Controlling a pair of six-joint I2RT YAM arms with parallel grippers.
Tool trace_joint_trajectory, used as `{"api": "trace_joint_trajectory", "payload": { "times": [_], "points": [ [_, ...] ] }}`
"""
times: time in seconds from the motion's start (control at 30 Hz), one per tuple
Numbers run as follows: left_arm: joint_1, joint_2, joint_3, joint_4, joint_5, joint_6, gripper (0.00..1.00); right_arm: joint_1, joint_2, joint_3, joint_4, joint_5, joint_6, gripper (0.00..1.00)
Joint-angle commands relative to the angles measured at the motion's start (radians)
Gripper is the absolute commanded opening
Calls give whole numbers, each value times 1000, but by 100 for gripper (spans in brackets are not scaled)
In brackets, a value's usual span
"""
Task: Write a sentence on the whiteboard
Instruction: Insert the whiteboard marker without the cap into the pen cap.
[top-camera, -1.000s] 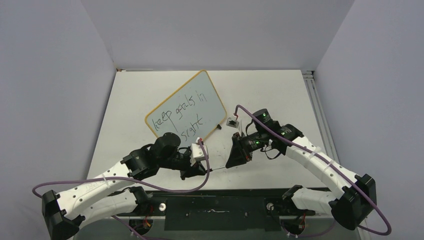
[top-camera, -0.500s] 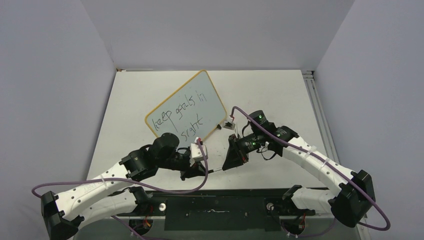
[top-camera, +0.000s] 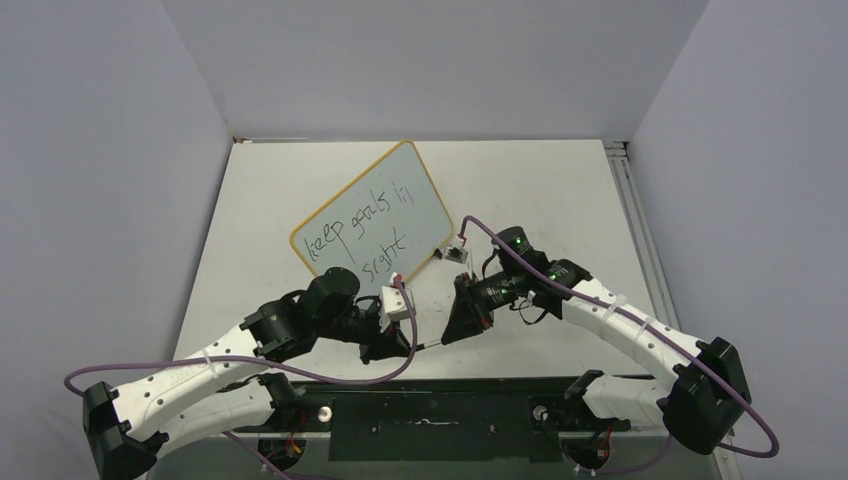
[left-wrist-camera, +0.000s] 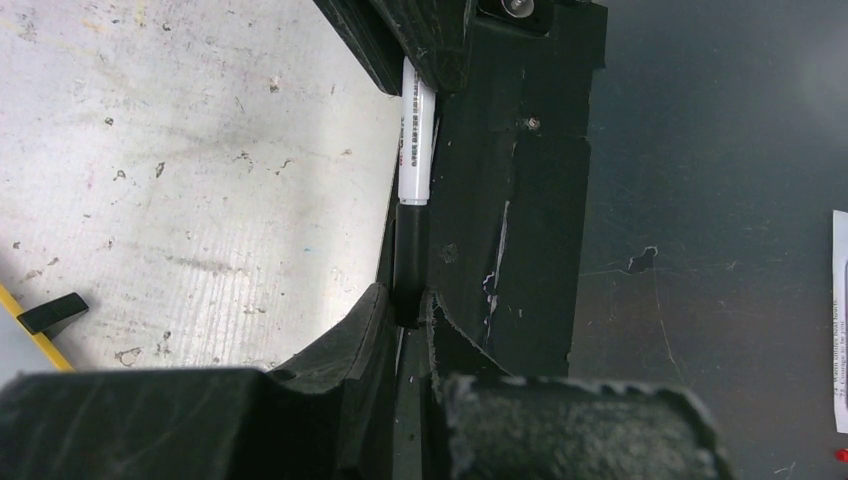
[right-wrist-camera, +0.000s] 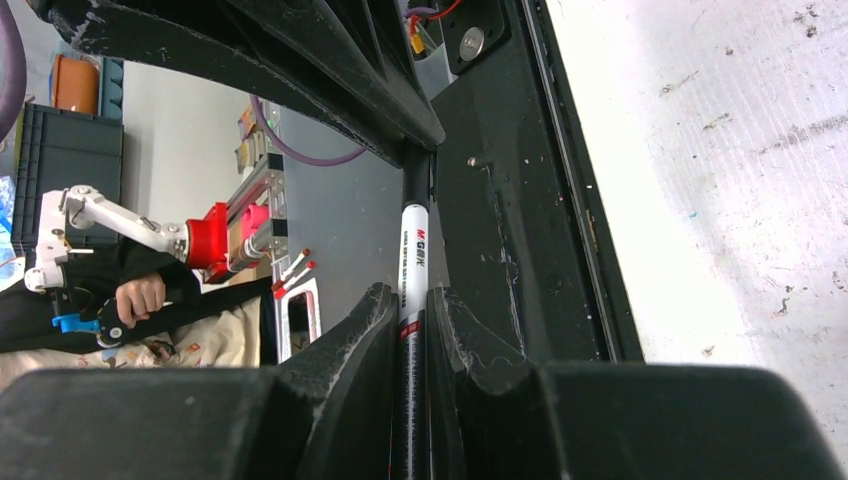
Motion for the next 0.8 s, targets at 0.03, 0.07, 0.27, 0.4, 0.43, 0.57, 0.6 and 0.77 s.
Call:
{"api": "trace_joint_trajectory", "payload": {
  "times": [0.03,0.07,0.27,0.4,0.43,0.57,0.6,0.77],
  "points": [
    [-5,-7,33,277,30,-51,0,40,-8,-17,147,-20,34,5],
    [-5,-8,33,280,29,-53,0,41,-8,-19,152,-20,36,5],
    [-5,-5,34,305,23,-62,0,50,0,-26,162,-17,39,5],
    [-5,-4,32,320,19,-70,0,54,5,-27,162,-16,36,5],
    [-5,-4,32,323,18,-72,0,54,5,-28,163,-17,36,5],
    [-5,-5,30,345,14,-82,0,57,7,-32,166,-17,36,5],
    [-5,-6,30,349,12,-83,0,57,7,-34,167,-17,36,5],
    [-5,-5,29,366,6,-91,0,60,7,-43,175,-15,40,5]
  ]
}}
